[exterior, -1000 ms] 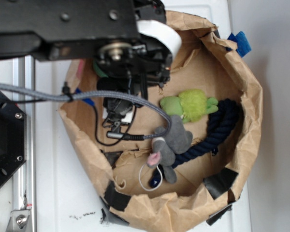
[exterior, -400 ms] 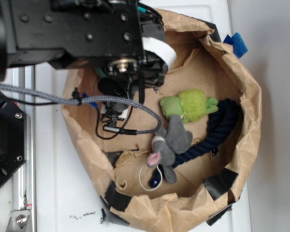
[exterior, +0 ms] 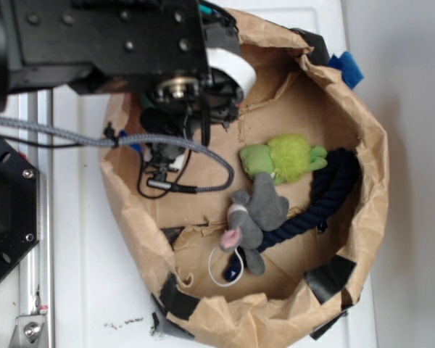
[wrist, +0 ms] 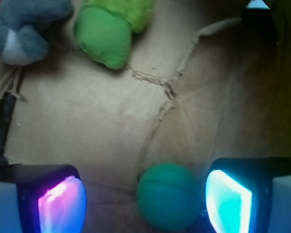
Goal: Grab the green ball.
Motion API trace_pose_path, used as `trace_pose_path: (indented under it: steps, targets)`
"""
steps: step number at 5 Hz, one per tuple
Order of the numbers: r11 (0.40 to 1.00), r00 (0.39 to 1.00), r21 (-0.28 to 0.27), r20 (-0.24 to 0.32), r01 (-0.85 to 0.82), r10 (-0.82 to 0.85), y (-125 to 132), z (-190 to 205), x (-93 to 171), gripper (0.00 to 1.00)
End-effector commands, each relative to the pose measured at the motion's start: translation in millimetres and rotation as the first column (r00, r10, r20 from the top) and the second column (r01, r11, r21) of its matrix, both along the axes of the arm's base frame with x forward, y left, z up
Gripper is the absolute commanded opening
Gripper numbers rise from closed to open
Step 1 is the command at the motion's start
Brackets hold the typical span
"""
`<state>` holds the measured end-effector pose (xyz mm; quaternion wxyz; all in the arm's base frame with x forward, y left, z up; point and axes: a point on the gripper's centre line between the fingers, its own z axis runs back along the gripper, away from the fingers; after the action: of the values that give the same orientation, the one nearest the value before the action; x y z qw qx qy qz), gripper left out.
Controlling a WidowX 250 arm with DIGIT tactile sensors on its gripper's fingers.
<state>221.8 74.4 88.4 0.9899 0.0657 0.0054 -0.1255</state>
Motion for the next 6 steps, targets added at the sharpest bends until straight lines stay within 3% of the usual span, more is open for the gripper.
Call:
trace_pose_path:
  steps: [1,3,4,6]
  targets:
    - [0.999,0.999,0.026,0.022,-0.027,0.026,14.5,1.4,3.6,1.0]
    - [0.999,0.998,0.013,-0.047,0.051,-0.05,23.1,-9.7,-6.3,1.0]
    - [0.998,0.997,0.017,-0.047,0.062,-0.061,19.7,-8.1,-6.9,1.0]
    - [0.996,0.997,-0.045,-0.006,0.071,-0.071,-10.6,17.3,5.7,1.0]
